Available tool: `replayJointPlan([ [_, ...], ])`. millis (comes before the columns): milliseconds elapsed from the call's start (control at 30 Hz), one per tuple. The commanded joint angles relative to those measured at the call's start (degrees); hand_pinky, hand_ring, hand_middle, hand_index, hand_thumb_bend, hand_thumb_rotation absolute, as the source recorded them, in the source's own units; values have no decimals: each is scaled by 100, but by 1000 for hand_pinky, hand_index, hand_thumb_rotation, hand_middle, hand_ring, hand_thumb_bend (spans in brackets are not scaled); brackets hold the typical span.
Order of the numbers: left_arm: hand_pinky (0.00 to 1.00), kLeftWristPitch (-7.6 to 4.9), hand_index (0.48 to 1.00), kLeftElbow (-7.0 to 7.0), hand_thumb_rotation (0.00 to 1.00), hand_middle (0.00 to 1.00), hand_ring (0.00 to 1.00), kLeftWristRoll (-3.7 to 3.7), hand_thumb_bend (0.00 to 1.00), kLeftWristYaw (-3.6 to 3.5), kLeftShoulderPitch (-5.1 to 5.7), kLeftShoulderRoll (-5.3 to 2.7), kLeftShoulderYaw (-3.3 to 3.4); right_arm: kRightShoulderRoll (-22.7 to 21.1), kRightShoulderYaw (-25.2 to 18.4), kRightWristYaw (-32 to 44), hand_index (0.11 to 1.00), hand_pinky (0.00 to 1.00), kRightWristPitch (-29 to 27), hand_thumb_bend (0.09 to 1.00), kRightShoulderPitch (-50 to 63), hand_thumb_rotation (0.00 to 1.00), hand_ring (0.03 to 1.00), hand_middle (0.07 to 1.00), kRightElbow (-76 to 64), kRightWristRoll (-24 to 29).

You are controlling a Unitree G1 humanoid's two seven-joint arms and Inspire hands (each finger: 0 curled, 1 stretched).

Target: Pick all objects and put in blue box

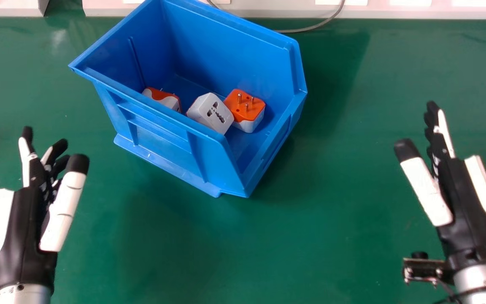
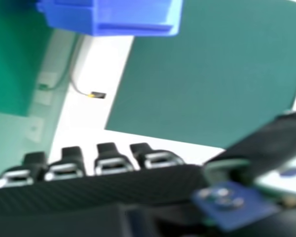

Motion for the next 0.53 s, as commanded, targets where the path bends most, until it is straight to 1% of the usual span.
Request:
replayJointPlan([
  [0, 848, -169, 907, -53, 878, 930, 906, -64, 789, 90, 85, -53, 91, -26, -67, 30, 1000, 1000, -1, 669, 51, 1000, 1000, 1000, -230, 67],
  [67, 850, -187, 906, -46, 880, 931, 907, -44, 800, 127, 110, -82, 105, -8, -87, 45, 1000, 1000, 22, 630, 69, 1000, 1000, 1000, -255, 66],
  [100, 851, -188, 906, -88, 881, 931, 907, -25, 804, 143, 148, -105, 107, -13, -105, 73, 1000, 1000, 33, 620, 72, 1000, 1000, 1000, -272, 91],
  [167, 856, -193, 906, -182, 881, 932, 909, 14, 817, 167, 223, -136, 98, -25, -149, 129, 1000, 1000, 72, 630, 55, 1000, 1000, 1000, -293, 144],
  [233, 857, -223, 904, -242, 882, 931, 909, 41, 832, 173, 289, -145, 89, -34, -181, 174, 1000, 1000, 103, 624, 69, 1000, 1000, 1000, -323, 181],
  [267, 856, -252, 903, -244, 882, 930, 909, 51, 837, 164, 315, -133, 90, -39, -194, 192, 1000, 1000, 76, 622, 96, 1000, 1000, 1000, -305, 200],
  [333, 852, -331, 900, -183, 880, 928, 906, 59, 844, 136, 342, -87, 105, -38, -201, 210, 1000, 1000, -1, 617, 171, 1000, 1000, 1000, -235, 215],
  [433, 842, -435, 894, -80, 876, 924, 901, 31, 853, 69, 353, -6, 132, -45, -184, 241, 1000, 1000, -15, 607, 255, 1000, 1000, 1000, -198, 198],
  [500, 838, -472, 891, -40, 874, 922, 899, 28, 860, 33, 352, 42, 139, -53, -183, 269, 1000, 1000, 83, 624, 234, 1000, 1000, 1000, -244, 187],
])
